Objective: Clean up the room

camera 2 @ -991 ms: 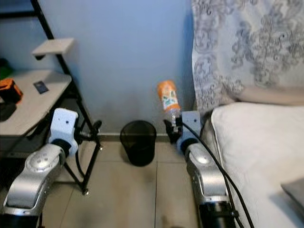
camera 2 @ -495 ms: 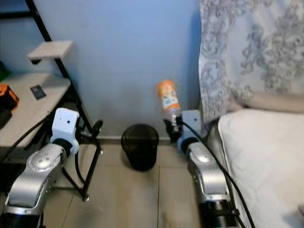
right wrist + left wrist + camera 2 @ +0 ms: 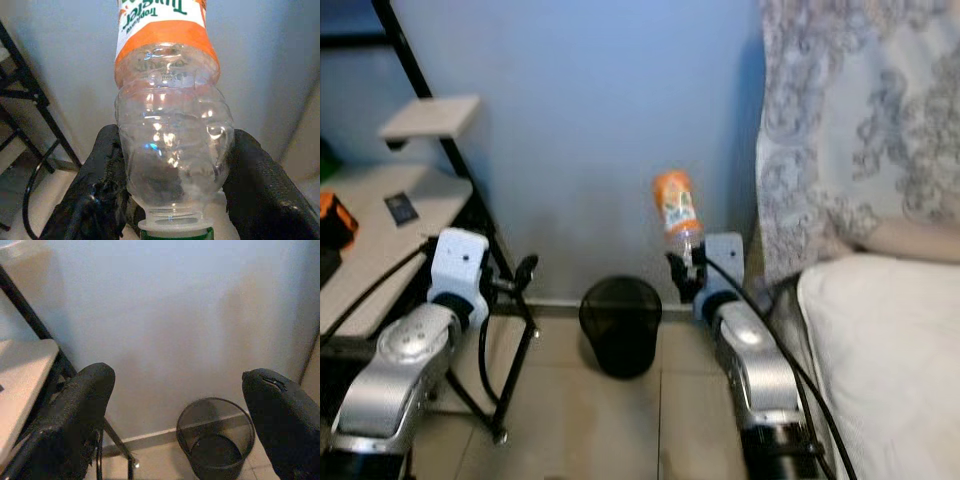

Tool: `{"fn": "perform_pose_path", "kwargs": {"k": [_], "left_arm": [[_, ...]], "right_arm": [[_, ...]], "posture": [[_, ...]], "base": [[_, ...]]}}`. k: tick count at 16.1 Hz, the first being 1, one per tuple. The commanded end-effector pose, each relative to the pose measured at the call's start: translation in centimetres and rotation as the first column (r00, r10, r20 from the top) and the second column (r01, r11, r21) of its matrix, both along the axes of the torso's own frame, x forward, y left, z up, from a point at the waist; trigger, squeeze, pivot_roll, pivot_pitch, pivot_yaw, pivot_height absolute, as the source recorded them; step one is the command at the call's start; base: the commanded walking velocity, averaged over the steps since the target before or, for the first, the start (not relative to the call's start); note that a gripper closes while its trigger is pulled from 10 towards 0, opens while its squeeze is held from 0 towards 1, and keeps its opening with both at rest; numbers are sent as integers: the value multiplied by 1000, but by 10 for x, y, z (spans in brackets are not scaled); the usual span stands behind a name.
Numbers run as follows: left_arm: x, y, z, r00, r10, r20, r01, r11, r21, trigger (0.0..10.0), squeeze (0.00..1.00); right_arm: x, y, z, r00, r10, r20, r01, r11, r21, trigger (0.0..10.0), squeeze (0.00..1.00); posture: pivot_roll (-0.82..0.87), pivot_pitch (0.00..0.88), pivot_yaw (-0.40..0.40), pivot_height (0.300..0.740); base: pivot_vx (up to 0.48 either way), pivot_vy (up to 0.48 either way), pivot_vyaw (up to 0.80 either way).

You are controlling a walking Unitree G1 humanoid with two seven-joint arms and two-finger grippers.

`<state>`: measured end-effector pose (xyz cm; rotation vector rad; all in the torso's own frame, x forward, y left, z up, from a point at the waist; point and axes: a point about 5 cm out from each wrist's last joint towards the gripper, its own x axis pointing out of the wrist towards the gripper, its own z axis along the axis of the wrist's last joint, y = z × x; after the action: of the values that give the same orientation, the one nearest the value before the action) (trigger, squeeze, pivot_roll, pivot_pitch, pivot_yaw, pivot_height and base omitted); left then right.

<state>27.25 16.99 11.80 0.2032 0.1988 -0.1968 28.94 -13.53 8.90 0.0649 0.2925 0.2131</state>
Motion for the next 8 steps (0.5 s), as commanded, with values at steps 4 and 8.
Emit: {"fn": "perform_pose_path", "kwargs": {"k": [4, 8], "left_arm": [[1, 7, 3, 1000, 11, 9, -11, 1000, 25, 10000, 0], [1, 6, 3, 1000, 7, 11, -7, 1000, 26, 10000, 0]], "right_arm": [[1, 11, 3, 999, 39, 16, -39, 999, 11, 10000, 0], [0, 11, 2, 999, 39, 11, -39, 999, 8, 10000, 0]], "posture": [[-44, 0, 74, 740], [-46, 0, 73, 740]], "base": [[335, 0, 0], [334, 0, 0]]}}
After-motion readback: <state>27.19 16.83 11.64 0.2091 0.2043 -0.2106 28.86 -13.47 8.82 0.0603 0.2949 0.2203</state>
